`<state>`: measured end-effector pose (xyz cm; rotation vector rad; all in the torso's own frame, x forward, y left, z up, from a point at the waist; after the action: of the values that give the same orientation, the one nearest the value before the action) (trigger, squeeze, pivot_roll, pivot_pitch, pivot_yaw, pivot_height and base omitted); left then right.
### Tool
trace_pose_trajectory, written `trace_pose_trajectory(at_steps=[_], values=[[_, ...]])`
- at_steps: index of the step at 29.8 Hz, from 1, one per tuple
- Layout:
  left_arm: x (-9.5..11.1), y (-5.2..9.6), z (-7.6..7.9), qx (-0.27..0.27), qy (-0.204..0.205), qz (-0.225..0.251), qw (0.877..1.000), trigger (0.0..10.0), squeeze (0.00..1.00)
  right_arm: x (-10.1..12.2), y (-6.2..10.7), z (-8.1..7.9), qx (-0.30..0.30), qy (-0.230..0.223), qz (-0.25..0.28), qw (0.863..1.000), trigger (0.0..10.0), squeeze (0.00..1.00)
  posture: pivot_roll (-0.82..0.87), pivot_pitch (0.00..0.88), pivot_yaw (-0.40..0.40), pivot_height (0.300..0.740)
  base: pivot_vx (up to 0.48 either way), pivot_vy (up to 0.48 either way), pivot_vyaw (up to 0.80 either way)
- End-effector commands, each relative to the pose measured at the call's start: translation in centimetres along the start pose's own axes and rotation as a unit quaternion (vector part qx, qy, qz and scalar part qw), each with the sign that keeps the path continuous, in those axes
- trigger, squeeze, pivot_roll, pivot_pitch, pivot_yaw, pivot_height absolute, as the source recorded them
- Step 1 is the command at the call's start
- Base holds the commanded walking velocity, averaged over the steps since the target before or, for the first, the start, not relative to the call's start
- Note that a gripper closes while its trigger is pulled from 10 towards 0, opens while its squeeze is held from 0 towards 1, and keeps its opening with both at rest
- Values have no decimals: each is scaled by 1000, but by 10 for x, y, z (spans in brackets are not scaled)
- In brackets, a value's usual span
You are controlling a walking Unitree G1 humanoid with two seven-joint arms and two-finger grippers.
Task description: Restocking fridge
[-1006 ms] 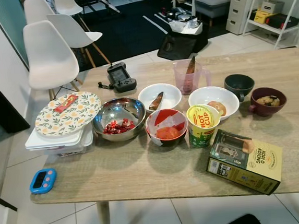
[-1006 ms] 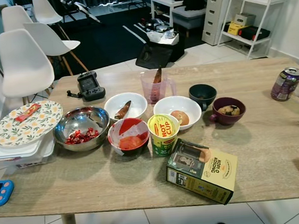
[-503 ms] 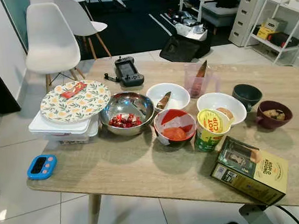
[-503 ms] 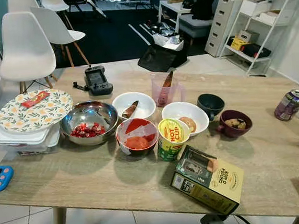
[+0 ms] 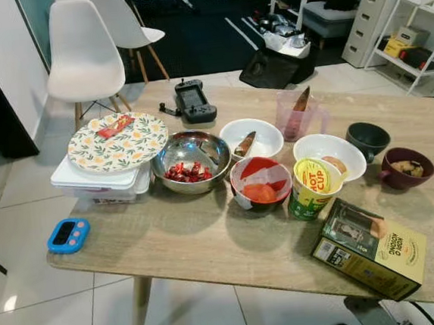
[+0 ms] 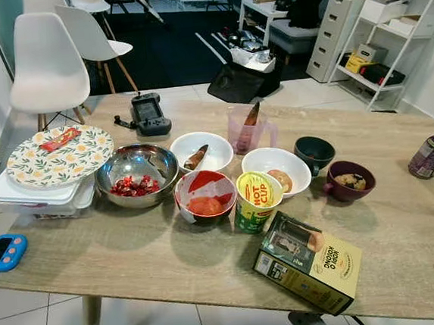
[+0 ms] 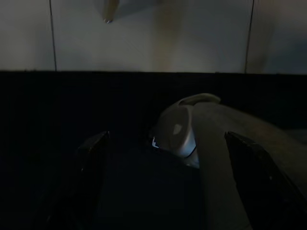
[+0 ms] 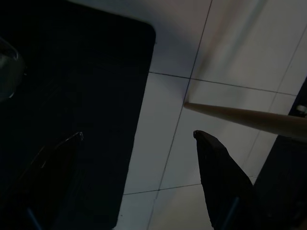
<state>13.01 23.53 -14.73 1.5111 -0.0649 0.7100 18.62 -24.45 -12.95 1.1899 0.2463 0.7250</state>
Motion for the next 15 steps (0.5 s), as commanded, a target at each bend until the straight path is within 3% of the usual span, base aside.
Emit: trace_pose_trajectory(at_steps=[1, 8, 15], values=[[-5, -1, 9, -13, -16, -12, 1000, 10000, 0, -6, 0, 0, -4, -9, -9, 1000, 10000, 0, 66, 0, -85, 740, 0, 0, 0], [4, -5, 23, -34, -66, -17, 997, 10000, 0, -38, 2, -11, -3, -37, -44, 998, 10000, 0, -8, 0, -29, 740, 0, 0, 0], [5, -5, 23, -37, -86, -21, 995, 10000, 0, -52, 3, -16, -5, -57, -59, 997, 10000, 0, -45, 0, -8, 740, 0, 0, 0]])
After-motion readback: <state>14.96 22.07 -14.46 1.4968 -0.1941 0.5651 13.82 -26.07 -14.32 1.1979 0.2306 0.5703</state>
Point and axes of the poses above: a point about 5 cm out from each wrist's last joint towards the gripper, its own y axis pointing back from the gripper into the wrist, its own x axis along the axis of the wrist's last joint, z = x × y, the point moved 5 cm from there along -y, pointing out of the wrist towards the gripper, and after that the axes turned 10 degrees about y, right-handed, at the moved point
